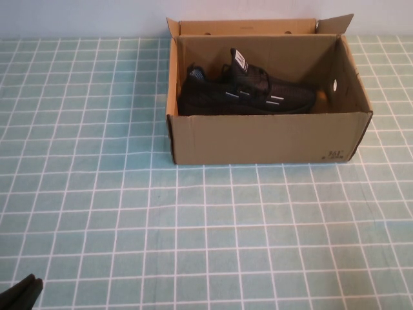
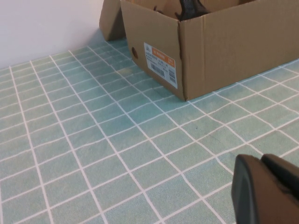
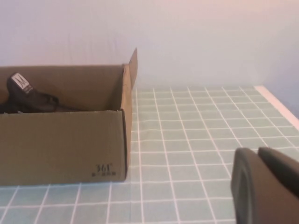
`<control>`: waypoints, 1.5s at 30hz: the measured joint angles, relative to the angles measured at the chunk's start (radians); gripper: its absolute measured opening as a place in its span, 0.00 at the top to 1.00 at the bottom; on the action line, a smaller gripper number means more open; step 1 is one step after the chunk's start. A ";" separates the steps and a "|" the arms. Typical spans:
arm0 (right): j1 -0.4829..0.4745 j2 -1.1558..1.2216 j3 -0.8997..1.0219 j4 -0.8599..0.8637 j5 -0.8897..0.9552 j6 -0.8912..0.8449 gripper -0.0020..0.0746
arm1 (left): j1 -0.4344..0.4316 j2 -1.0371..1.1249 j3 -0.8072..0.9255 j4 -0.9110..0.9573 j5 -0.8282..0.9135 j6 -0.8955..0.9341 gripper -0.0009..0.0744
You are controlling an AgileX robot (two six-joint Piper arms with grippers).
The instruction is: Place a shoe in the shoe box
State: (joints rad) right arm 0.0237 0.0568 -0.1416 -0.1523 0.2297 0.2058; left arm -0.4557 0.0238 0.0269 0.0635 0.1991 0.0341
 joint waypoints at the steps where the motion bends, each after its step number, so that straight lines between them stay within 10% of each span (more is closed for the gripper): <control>1: -0.001 -0.013 0.017 0.000 -0.016 0.000 0.98 | 0.000 0.000 0.000 0.000 0.000 0.000 0.99; 45: -0.005 -0.065 0.169 -0.025 0.166 -0.017 0.98 | 0.000 0.000 0.000 0.000 0.000 0.000 0.99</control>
State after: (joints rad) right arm 0.0189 -0.0087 0.0271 -0.1776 0.3954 0.1891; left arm -0.4557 0.0238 0.0269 0.0635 0.1991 0.0341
